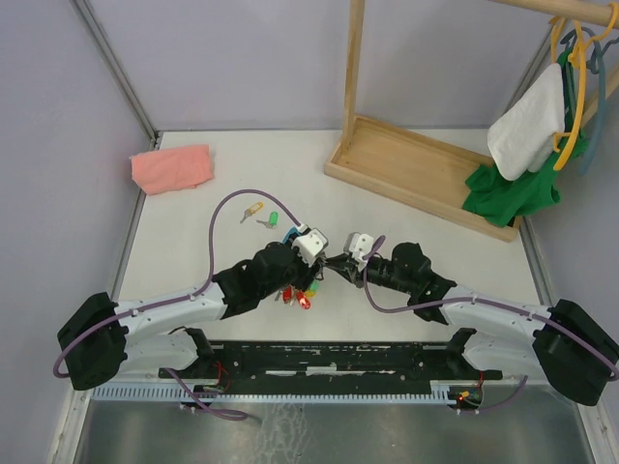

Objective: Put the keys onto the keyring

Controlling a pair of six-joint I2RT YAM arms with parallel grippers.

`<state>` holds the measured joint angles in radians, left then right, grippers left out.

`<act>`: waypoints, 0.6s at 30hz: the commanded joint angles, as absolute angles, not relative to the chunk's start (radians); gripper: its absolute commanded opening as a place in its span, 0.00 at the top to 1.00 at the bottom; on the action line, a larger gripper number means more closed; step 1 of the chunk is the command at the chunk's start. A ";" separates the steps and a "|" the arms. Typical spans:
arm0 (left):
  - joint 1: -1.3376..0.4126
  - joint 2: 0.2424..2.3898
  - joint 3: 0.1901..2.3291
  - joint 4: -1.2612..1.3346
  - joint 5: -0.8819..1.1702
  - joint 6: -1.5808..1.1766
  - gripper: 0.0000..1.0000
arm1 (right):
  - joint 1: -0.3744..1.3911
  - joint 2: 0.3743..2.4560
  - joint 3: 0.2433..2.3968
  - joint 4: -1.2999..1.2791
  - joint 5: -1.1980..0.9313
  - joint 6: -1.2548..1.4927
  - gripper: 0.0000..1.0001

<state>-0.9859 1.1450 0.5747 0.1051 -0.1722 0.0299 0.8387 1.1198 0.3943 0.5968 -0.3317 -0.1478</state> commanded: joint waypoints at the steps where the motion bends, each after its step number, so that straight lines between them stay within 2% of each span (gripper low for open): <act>1: -0.994 1.109 0.604 0.155 -0.128 -0.022 0.89 | 0.838 1.091 0.406 0.590 -0.294 -0.151 0.85; 6: -0.995 1.101 0.606 0.147 -0.142 -0.040 0.89 | 0.838 1.089 0.425 0.533 -0.306 -0.169 0.99; 13: -0.994 1.105 0.612 0.115 -0.122 -0.060 0.89 | 0.838 1.057 0.427 0.485 -0.173 -0.179 0.99; 15: -0.994 1.109 0.618 0.103 -0.122 -0.073 0.89 | 0.838 1.061 0.430 0.479 -0.196 -0.179 0.96; 18: -0.994 1.122 0.642 0.061 -0.147 -0.110 0.89 | 0.838 1.062 0.425 0.487 -0.294 -0.176 0.85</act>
<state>-0.9897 1.1358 0.5758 0.0620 -0.1421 -0.0380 0.8402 1.0782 0.3946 0.4717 -0.2314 -0.1684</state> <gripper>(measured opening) 0.607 0.098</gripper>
